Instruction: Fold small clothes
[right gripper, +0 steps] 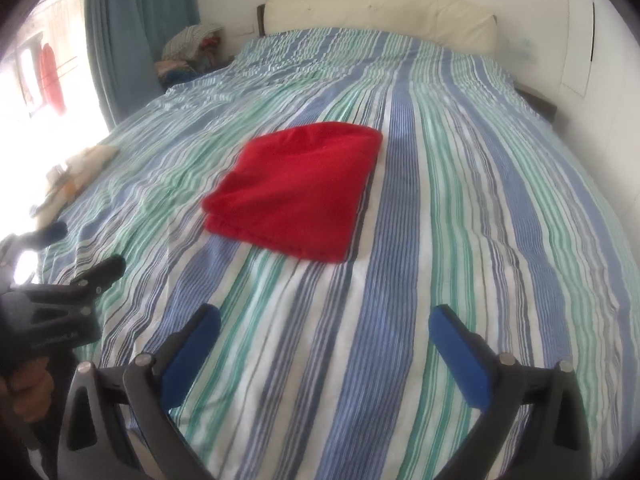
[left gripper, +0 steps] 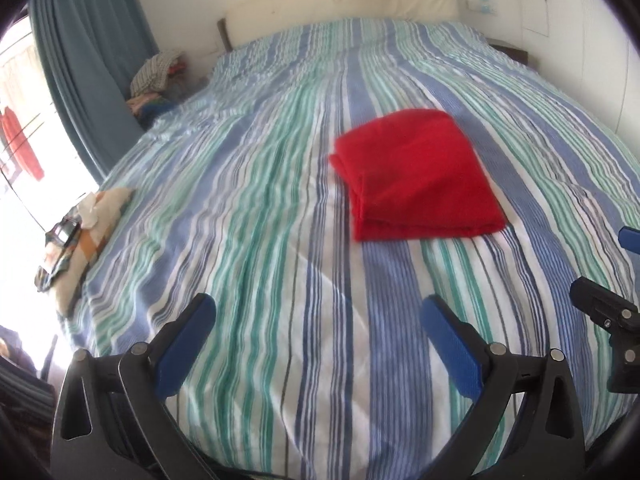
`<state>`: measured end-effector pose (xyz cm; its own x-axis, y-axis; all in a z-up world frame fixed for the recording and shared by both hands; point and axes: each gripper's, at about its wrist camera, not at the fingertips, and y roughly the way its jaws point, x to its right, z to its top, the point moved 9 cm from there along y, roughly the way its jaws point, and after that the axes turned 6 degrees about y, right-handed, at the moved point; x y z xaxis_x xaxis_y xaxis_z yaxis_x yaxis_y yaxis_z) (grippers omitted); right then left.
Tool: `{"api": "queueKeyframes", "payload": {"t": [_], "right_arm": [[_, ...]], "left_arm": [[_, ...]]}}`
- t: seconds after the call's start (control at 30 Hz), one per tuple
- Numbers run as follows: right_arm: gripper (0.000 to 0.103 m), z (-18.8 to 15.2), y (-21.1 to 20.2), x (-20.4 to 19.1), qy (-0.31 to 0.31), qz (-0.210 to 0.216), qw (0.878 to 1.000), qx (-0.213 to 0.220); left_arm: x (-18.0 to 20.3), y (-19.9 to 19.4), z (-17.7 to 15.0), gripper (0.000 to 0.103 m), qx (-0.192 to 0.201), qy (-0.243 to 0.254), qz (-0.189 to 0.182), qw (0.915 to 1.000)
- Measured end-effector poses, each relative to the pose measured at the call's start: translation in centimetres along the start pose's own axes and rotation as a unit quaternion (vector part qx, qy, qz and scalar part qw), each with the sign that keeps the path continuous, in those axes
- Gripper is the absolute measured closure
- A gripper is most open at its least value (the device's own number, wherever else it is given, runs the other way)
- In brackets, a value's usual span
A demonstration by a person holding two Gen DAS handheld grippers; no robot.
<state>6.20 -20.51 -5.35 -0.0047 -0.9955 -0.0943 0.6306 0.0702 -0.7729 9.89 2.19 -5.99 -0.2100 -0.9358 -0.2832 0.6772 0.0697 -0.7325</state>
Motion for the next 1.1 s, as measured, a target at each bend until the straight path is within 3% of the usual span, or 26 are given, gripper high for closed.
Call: {"api": "queueKeyframes", "payload": {"t": [0.27,1.1], "right_arm": [[0.0,-1.3,-3.7,-0.7,-0.007,-0.007,1.0,-0.004],[0.0,0.2,-6.1,-3.3,-0.034,-0.021,0.999,0.016]], "left_arm": [[0.1,-1.9,-0.3,0.0,-0.007,-0.03,-0.035,0.9989],[-0.2,-2.8,-0.7,0.0,-0.001,-0.023,-0.032,0.9992]]}}
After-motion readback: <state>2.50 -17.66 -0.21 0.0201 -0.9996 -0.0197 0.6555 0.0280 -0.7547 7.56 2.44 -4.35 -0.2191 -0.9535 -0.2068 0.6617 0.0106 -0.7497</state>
